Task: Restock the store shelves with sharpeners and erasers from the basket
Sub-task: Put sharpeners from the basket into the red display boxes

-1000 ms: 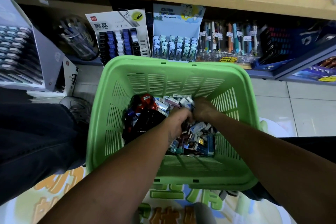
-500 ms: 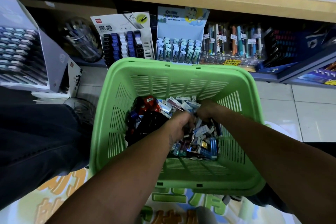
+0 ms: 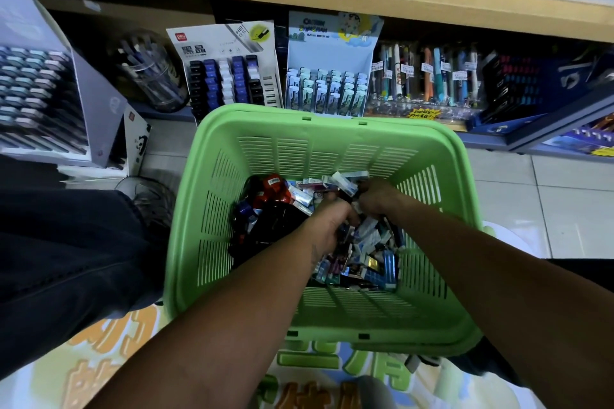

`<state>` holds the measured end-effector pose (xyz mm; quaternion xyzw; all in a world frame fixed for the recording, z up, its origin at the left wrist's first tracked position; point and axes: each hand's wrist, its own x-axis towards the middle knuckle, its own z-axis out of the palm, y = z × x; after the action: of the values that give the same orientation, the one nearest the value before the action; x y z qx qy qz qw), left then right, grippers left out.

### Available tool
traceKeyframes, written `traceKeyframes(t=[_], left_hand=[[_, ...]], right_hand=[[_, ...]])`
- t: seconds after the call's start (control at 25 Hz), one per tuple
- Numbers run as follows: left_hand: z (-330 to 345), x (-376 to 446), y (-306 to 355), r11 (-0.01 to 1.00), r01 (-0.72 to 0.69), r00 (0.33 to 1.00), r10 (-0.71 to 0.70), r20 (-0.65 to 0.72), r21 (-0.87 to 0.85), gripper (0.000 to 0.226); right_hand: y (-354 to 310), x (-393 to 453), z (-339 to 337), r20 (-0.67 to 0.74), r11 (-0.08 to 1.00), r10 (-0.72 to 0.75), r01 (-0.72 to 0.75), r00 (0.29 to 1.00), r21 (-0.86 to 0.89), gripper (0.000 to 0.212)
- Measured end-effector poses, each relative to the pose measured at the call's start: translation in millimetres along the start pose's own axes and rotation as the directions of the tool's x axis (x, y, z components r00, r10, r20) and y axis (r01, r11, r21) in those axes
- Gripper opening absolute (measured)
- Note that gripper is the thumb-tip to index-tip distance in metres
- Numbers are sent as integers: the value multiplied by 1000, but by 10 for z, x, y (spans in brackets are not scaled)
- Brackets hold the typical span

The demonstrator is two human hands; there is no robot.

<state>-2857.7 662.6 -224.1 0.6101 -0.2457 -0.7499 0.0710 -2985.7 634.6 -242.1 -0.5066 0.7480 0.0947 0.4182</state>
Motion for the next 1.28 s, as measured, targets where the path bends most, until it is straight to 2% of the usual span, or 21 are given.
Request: traceKeyframes(t=[0.08, 0.16, 0.28, 0.4, 0.52, 0.68, 0.84, 0.88, 0.96, 1.16, 1.28], left_hand=[[-11, -123, 92, 989, -10, 1000, 13, -18, 147, 74], [5, -91, 117, 928, 11, 998, 12, -60, 372, 57], [5, -88, 113, 852, -11, 1000, 6, 11, 523, 44], [-27, 15, 81, 756, -8, 998, -31, 48, 654, 42], [-31, 90, 73, 739, -21, 996, -42, 78, 673, 50], [-30, 126, -101, 797, 16, 992, -91, 93, 604, 63], [-10, 137, -207, 829, 14, 1000, -4, -20, 560, 70], [-2, 145, -192, 837, 15, 1000, -22, 6, 547, 74], [23, 149, -188, 840, 27, 996, -69, 58, 542, 85], [109, 188, -281, 787, -6, 976, -129, 174, 617, 120], [105, 215, -326, 837, 9, 968, -146, 206, 546, 134]], right_hand=[[4, -32, 8, 17, 992, -71, 72, 997, -99, 42], [-5, -17, 27, 85, 965, -91, 109, 992, -238, 45], [-69, 2, -8, 217, 933, -39, 113, 975, -341, 30], [-98, -3, -41, 276, 941, -15, 106, 961, -320, 12], [-88, 20, 1, 252, 940, -24, 108, 967, -324, 24], [-51, 68, 24, 251, 951, -9, 86, 968, -298, 31], [-38, 77, -12, 242, 950, 8, 68, 970, -305, 11], [-48, 74, -28, 246, 949, 10, 68, 969, -308, 8], [-78, 58, -55, 274, 949, 10, 77, 962, -306, 18], [-56, -5, -61, 355, 939, 9, 114, 935, -324, 26], [-44, -38, -54, 376, 927, -11, 151, 926, -344, 32]])
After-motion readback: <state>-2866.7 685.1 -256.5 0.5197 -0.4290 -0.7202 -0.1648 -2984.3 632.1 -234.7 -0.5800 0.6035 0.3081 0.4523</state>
